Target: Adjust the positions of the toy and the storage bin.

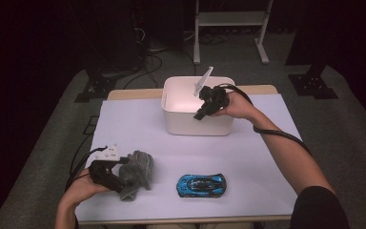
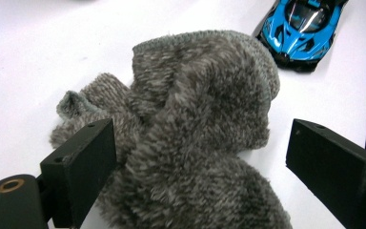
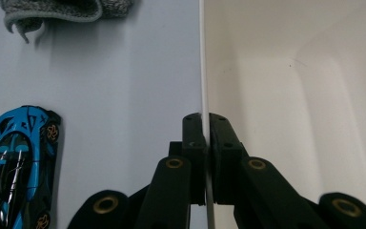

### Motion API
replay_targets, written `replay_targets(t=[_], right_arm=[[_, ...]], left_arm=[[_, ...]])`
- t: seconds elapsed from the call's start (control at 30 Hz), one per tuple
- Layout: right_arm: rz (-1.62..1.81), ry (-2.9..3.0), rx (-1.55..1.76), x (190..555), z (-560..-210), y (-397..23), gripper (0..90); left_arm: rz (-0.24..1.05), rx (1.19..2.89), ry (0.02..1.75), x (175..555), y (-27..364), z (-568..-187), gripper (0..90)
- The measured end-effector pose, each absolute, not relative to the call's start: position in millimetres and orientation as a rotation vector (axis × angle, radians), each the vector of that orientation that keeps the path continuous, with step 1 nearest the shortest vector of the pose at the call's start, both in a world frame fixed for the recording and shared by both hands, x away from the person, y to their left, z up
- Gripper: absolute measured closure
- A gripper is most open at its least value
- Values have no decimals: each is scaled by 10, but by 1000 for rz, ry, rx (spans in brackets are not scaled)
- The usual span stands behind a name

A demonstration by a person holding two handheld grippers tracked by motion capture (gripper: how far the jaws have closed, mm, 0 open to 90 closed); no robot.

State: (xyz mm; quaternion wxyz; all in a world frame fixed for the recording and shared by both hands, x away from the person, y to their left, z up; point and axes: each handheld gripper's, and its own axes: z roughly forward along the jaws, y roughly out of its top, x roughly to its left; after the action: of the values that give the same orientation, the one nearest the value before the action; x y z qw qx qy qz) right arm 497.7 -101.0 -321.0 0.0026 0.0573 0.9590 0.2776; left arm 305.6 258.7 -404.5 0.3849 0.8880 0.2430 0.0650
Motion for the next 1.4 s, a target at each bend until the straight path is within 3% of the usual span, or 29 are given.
replay_targets(t=[0.87,1.4], right_arm=[[873,3024,129,4274,-3215,-1029,860],[894,3025,150,4106,-3225,-1019,858]], left_arm=[[168,2287,590,3042,2532,-4035,90],[162,2278,590,3043,2535,-4031,85]])
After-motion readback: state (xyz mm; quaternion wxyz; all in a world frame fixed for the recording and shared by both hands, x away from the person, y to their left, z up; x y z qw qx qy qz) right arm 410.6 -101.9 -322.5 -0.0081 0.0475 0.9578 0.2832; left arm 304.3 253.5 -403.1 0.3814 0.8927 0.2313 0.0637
